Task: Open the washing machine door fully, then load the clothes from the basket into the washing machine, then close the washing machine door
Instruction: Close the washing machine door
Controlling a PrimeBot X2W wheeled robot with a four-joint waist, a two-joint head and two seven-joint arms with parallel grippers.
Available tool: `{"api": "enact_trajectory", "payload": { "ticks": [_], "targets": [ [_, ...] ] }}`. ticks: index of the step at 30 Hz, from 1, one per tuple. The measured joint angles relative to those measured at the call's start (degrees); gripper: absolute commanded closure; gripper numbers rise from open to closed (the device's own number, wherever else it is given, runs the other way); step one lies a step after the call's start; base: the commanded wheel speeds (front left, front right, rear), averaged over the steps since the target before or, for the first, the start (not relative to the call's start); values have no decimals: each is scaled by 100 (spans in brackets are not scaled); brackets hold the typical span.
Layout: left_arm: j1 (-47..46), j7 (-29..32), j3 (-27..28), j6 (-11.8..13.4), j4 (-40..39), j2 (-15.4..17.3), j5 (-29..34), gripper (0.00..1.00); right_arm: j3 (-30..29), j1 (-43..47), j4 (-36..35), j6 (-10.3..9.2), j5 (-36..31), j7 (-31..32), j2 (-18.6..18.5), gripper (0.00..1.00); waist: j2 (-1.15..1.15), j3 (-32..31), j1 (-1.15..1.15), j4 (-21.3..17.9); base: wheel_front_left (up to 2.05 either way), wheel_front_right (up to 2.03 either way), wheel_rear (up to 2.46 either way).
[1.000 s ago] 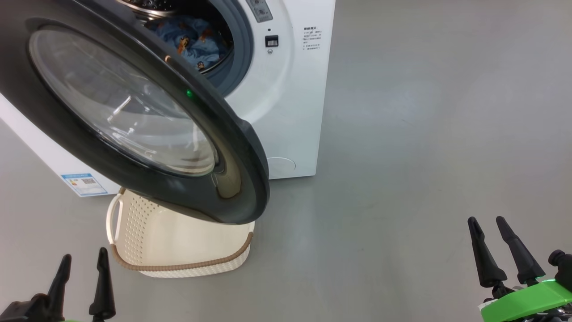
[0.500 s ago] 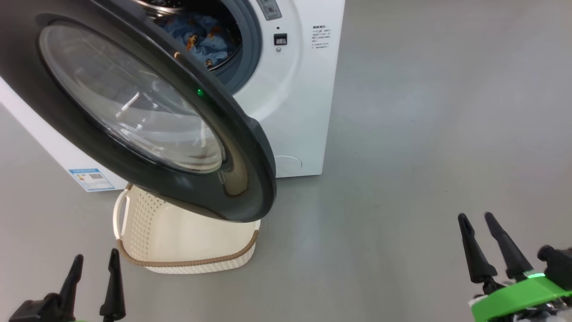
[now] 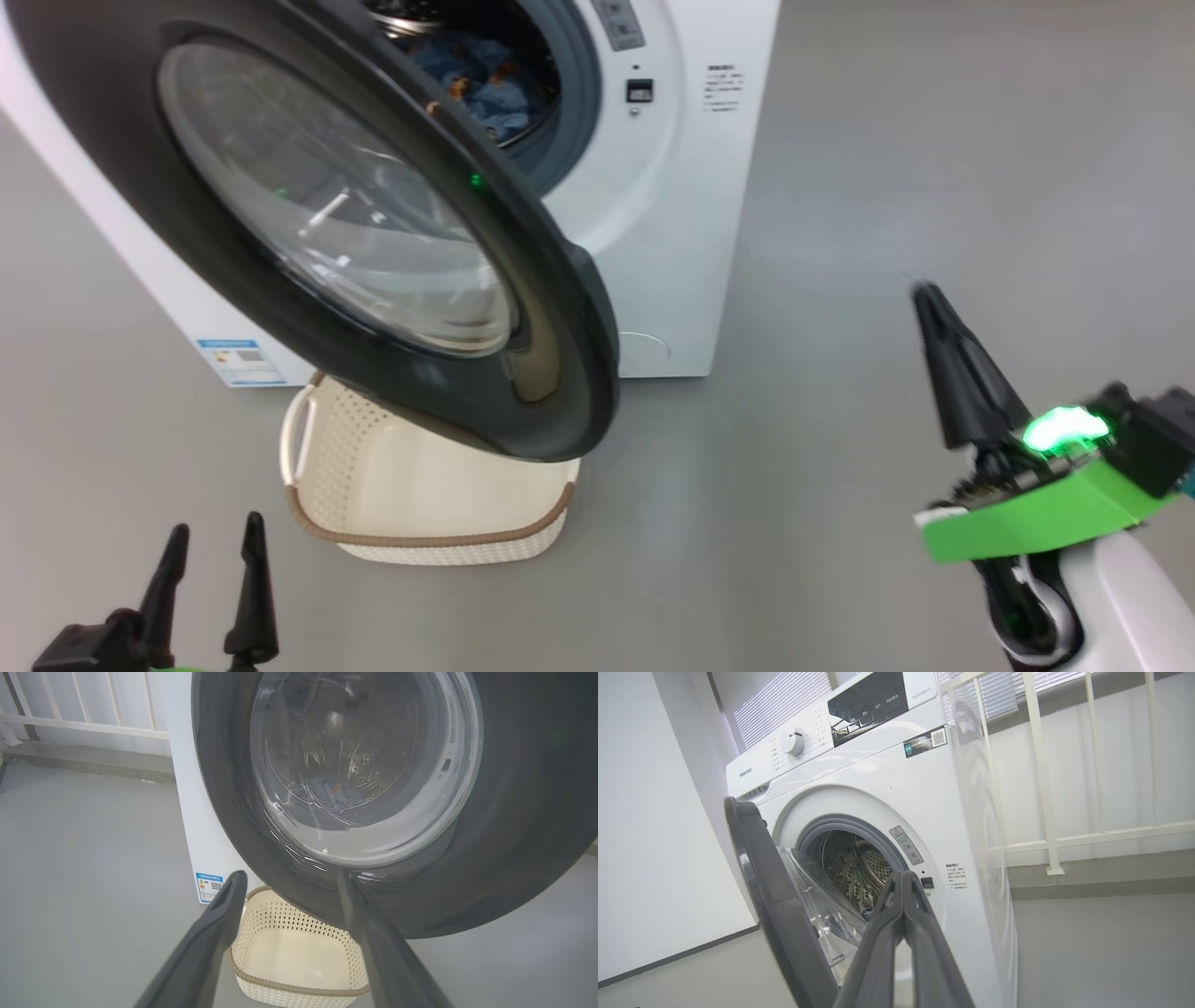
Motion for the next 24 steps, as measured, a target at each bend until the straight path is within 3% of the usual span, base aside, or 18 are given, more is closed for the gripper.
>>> {"api": "enact_trajectory", "payload": {
  "ticks": [10, 18, 24],
  "targets": [
    [16, 0, -129, 0, -113, -157, 41, 0, 1049, -513, -567, 0, 175, 0, 198, 100, 0, -40, 0, 398, 0, 0, 0],
    [-56, 0, -225, 0, -140, -279, 41, 0, 2212, -792, 186, 0, 449, 0, 156, 100, 0, 113, 0, 649, 0, 0, 0],
    [-278, 0, -288, 0, -152, -363, 41, 0, 2671, -1011, 993, 0, 560, 1, 57, 100, 0, 355, 0, 801, 0, 0, 0]
  ]
}}
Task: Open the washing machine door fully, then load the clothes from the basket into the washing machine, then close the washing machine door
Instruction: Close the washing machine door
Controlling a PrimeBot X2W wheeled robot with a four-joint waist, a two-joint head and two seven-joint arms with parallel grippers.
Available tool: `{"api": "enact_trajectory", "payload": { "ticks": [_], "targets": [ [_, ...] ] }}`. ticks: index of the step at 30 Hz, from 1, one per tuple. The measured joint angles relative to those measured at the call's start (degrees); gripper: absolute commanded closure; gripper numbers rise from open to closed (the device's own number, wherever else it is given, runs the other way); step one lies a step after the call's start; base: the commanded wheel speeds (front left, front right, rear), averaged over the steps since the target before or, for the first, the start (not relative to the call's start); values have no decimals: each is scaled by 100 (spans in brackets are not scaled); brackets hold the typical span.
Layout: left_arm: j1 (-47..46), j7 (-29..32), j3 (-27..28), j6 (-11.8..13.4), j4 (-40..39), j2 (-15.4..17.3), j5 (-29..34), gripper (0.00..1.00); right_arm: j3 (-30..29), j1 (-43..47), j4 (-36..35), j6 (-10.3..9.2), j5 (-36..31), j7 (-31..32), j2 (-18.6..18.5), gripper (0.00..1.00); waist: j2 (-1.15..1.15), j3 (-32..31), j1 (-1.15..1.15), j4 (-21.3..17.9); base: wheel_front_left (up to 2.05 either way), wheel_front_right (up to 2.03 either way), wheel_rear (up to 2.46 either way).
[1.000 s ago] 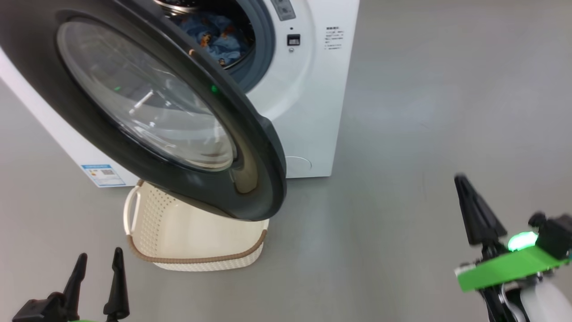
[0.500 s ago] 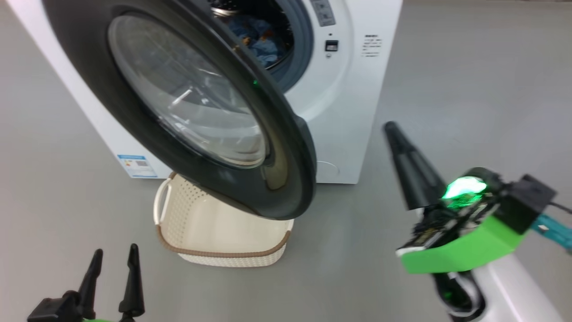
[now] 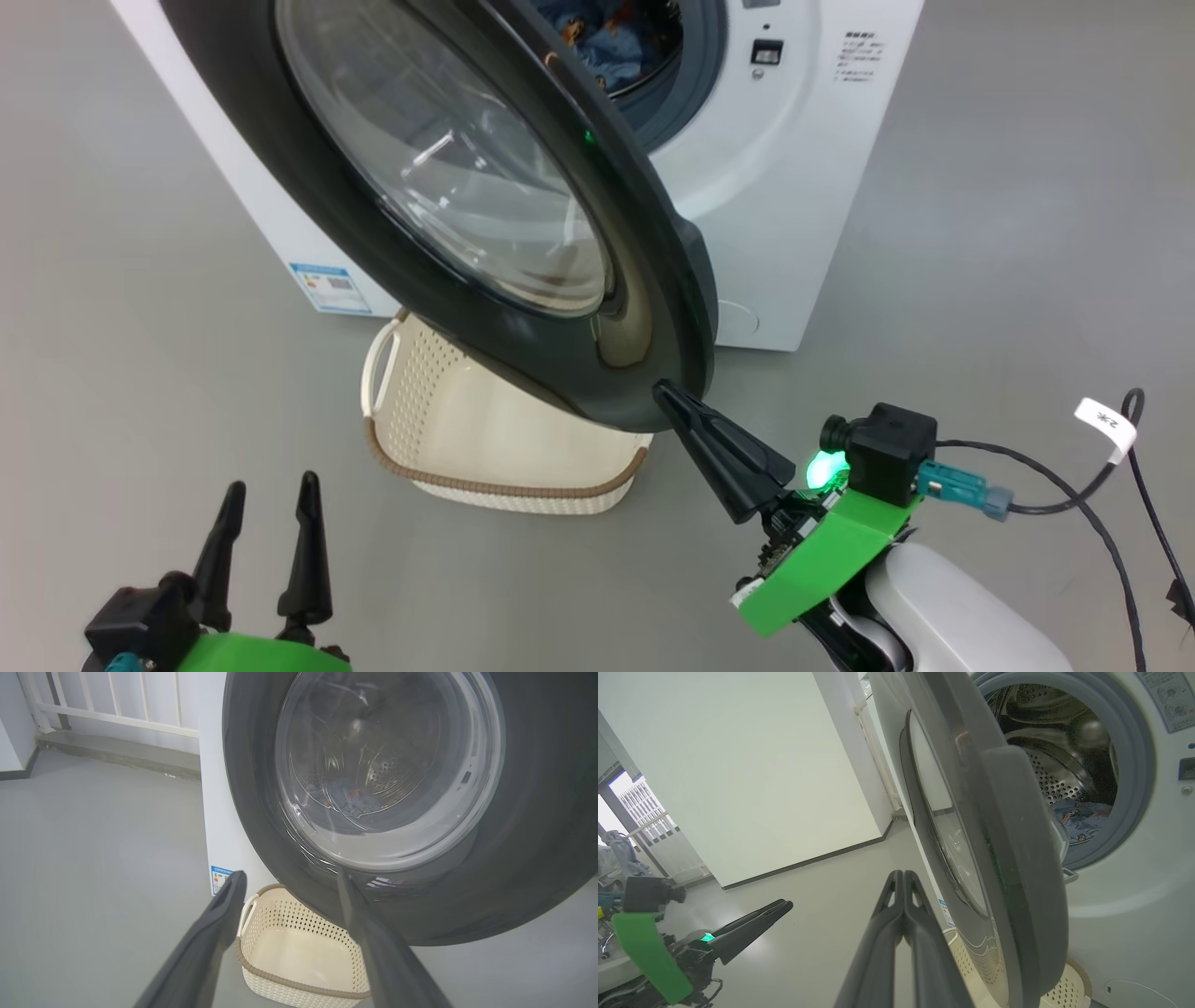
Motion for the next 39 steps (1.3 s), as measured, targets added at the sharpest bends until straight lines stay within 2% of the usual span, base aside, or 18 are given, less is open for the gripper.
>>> {"api": "enact_trajectory", "payload": {
  "ticks": [9, 20, 29, 39],
  "targets": [
    [-140, 0, -5, 0, -2, -37, -1, 0, 29, -391, 625, 0, 200, 0, 76, 100, 0, 323, 0, 132, 0, 0, 0],
    [-380, 0, -32, 0, -51, -78, -1, 0, -278, -710, 840, 1, 137, 0, 152, 100, 0, 583, 0, 182, 0, 0, 0],
    [-617, 0, -188, 0, -142, -94, -2, 0, -876, -1111, 1001, 2, 70, 0, 113, 100, 0, 871, 0, 243, 0, 0, 0],
    [-989, 0, -455, 0, -200, -114, -232, 0, -1612, -1886, 1430, 2, 147, 0, -100, 100, 0, 1272, 0, 466, 0, 0, 0]
  ]
}}
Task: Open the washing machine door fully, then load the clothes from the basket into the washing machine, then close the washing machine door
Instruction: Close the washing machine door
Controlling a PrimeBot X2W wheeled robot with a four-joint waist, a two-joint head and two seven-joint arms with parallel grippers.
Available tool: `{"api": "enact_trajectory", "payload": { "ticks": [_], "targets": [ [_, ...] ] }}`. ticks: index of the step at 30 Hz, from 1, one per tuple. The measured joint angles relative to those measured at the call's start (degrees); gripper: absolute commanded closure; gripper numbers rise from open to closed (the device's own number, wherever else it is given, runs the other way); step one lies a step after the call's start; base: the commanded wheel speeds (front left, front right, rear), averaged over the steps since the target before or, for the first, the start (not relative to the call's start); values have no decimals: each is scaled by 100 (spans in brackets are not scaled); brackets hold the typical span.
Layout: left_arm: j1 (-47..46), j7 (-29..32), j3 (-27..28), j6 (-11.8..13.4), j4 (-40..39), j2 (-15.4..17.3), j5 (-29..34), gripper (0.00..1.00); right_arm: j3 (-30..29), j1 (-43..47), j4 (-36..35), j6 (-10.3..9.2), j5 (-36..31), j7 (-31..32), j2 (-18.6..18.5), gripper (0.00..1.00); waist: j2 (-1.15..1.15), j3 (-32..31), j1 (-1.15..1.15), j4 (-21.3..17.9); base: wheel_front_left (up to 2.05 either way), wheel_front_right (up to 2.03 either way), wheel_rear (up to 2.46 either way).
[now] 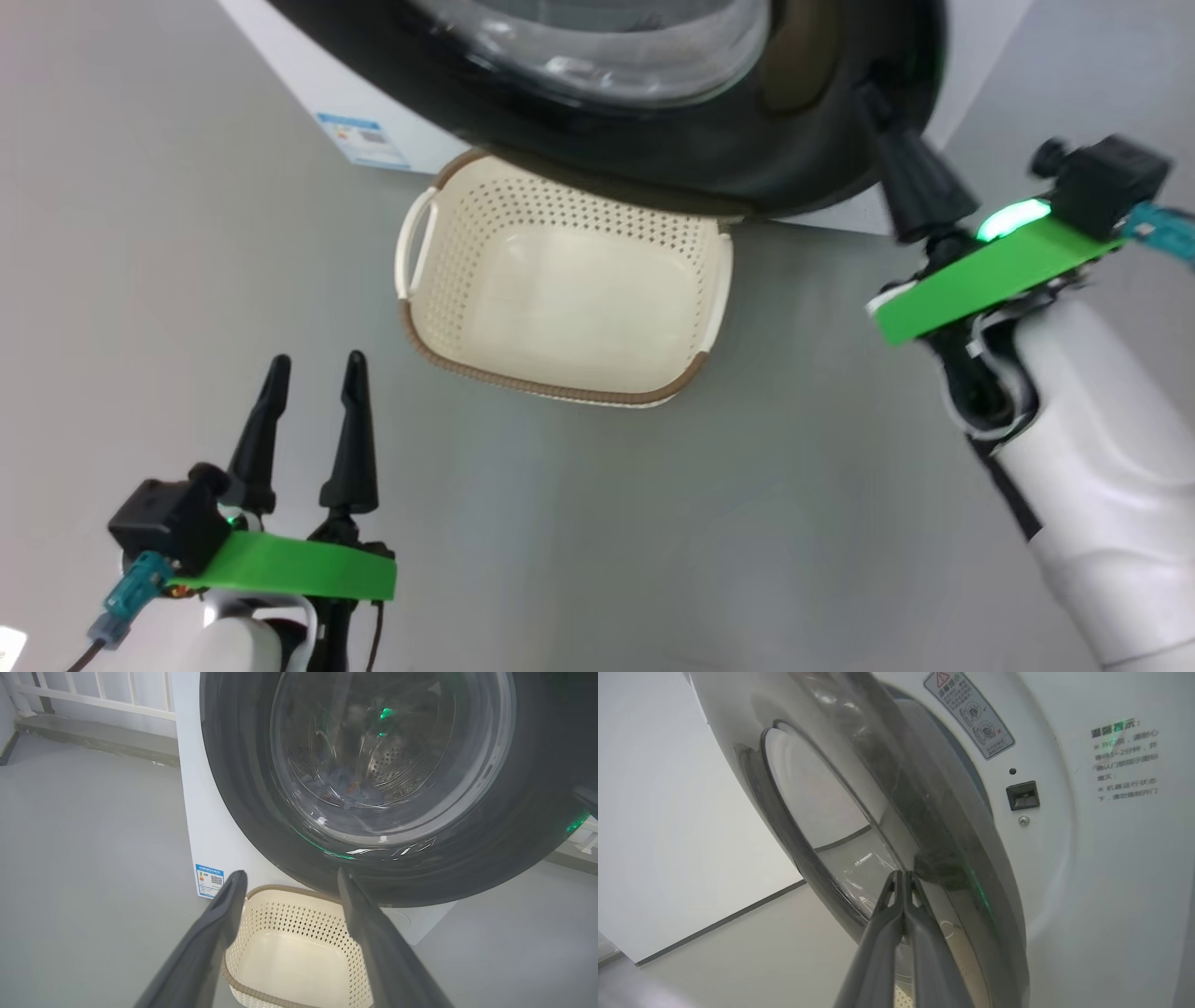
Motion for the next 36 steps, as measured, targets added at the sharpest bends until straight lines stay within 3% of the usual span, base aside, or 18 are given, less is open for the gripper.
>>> {"api": "enact_trajectory", "payload": {
  "ticks": [12, 25, 36],
  "targets": [
    [-303, 0, -287, 0, -104, -13, -130, 0, -503, -882, 559, 0, -18, -1, -154, 100, 0, 418, 0, 405, 0, 0, 0],
    [-435, 0, -476, 0, -164, -16, -130, 0, -1340, -1362, 799, 7, -255, -1, -44, 100, 0, 599, 0, 646, 0, 0, 0],
    [-435, 0, -489, 0, -131, -16, -119, 0, -1246, -1405, 806, 4, -311, -1, 1, 100, 0, 554, 0, 620, 0, 0, 0]
  ]
}}
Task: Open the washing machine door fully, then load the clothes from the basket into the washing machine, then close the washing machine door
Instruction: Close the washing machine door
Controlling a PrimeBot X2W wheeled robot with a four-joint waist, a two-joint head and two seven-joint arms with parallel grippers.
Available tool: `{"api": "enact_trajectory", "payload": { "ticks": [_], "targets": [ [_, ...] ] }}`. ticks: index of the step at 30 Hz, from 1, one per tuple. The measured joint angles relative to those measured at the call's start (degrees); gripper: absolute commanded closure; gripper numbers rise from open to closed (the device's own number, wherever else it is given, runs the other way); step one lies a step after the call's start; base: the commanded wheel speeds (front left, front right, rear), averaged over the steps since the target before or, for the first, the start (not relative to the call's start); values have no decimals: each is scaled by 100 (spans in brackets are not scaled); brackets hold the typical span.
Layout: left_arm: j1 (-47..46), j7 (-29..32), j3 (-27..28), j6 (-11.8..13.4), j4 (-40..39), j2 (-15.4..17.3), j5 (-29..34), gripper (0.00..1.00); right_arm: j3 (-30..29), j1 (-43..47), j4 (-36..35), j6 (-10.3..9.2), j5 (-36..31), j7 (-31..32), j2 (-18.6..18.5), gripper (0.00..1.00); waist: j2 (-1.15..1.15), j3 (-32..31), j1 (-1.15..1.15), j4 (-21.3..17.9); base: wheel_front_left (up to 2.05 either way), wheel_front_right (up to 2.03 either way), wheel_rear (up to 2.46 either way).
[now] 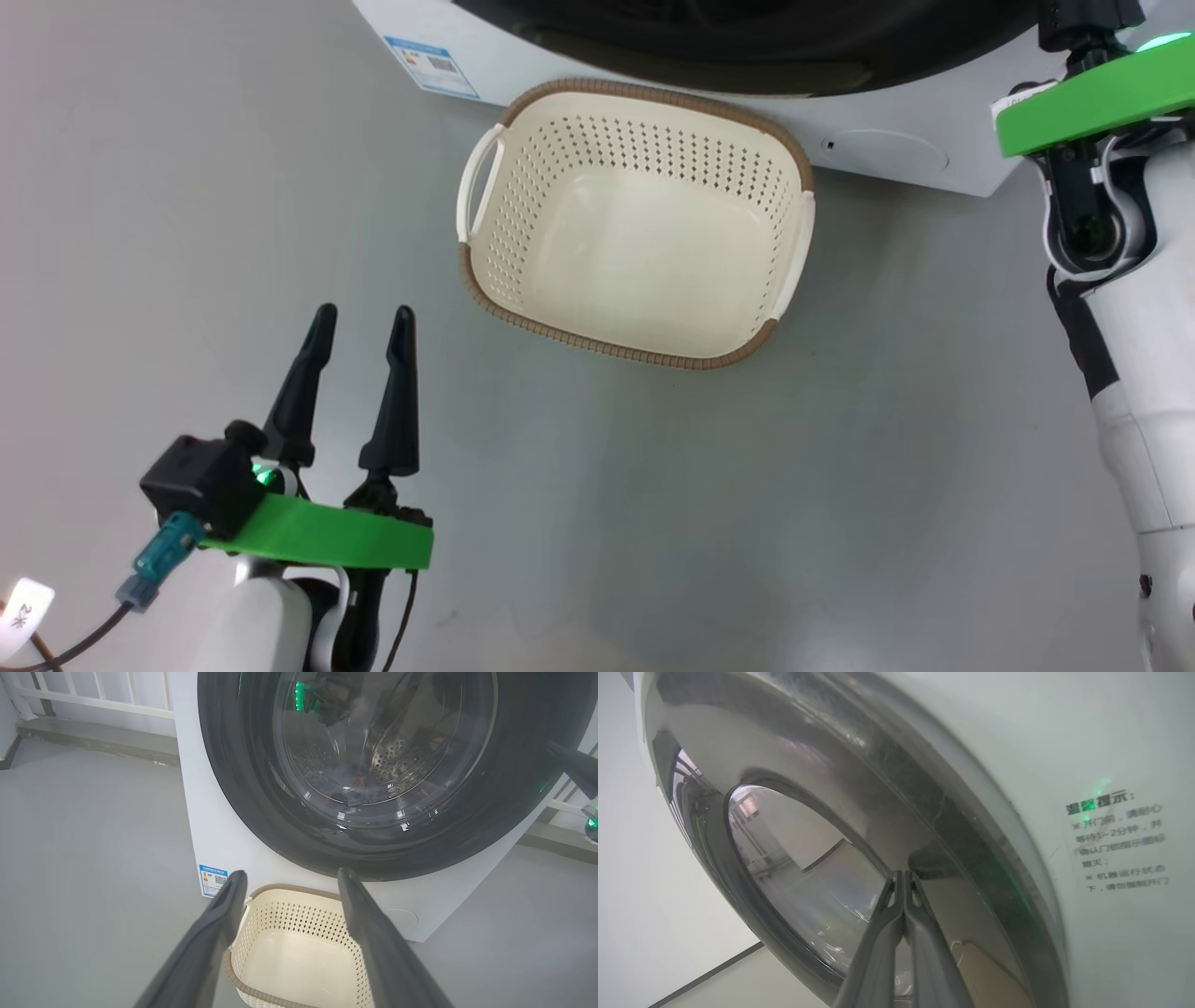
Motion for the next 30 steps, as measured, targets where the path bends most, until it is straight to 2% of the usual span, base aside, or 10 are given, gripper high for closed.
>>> {"api": "enact_trajectory", "payload": {
  "ticks": [10, 11, 13, 14, 30],
  "targets": [
    [34, 0, 229, 0, 325, -2, 122, 0, 846, 712, -52, -5, 68, 0, -214, 100, 0, -352, 0, -159, 0, 0, 0],
    [38, -1, 254, 0, 352, -1, 151, 0, 917, 779, -64, -5, 74, 0, -235, 83, 0, -392, 0, -185, 0, 0, 0],
    [48, 0, 292, 0, 407, -1, 204, 0, 955, 909, -115, -5, 103, 0, -247, 38, 0, -469, 0, -247, 0, 0, 0],
    [57, 0, 314, 0, 444, -1, 221, 0, 954, 975, -140, -5, 107, 0, -254, 0, 0, -506, 0, -280, 0, 0, 0],
    [378, 0, 692, 0, 831, 335, 282, 0, 649, 2352, -417, -5, 51, 0, -52, 0, 0, -1083, 0, -1064, 0, 0, 0]
  ]
}}
